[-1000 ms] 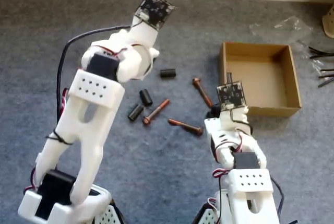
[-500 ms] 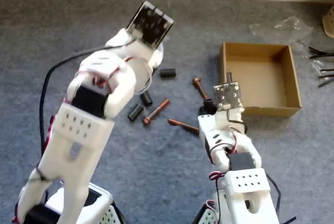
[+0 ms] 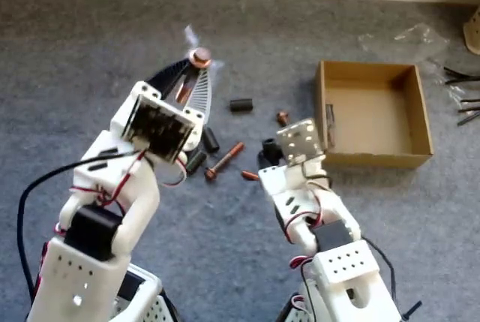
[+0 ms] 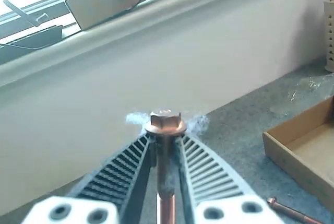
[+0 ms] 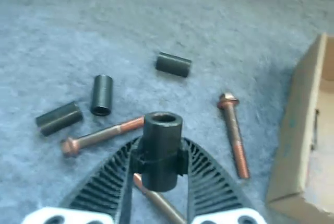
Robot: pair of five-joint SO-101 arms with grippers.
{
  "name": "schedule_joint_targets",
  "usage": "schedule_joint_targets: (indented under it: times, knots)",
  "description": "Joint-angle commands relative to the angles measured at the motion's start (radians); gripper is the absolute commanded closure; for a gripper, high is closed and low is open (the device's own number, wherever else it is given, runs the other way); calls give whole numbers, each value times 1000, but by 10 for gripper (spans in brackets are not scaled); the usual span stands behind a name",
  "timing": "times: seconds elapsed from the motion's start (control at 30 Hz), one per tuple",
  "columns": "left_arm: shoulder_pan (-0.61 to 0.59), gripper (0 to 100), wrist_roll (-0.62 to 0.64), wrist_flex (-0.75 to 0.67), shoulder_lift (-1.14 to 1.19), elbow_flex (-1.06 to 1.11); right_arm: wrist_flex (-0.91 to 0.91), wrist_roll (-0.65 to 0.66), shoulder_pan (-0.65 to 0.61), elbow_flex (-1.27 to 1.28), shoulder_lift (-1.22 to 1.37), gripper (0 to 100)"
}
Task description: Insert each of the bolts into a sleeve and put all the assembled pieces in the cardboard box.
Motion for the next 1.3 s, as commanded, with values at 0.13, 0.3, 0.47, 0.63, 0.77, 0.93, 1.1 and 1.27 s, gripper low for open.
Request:
schedule_joint_targets:
  times: [0.13,0.3,0.47,0.63,0.77,0.93,1.1,1.27]
  knots:
    - [-222,995,276,-15,-150,1,-94,-6,-85,-19,-137,993]
    - [-223,995,287,12,-232,42,-104,-6,-117,-18,-344,993]
    - [-222,995,407,8,-321,74,-101,-2,-150,47,-513,993]
    - [-77,995,414,6,-329,110,-101,-3,-165,104,-591,993]
    - [145,995,264,-55,-329,142,-101,-2,-197,163,-650,993]
    - [283,995,172,-164,-329,211,-101,-2,-199,236,-736,993]
    - [286,995,178,-172,-329,248,-101,-2,-199,249,-743,993]
    - [285,994,178,-196,-329,295,-102,-8,-199,249,-743,993]
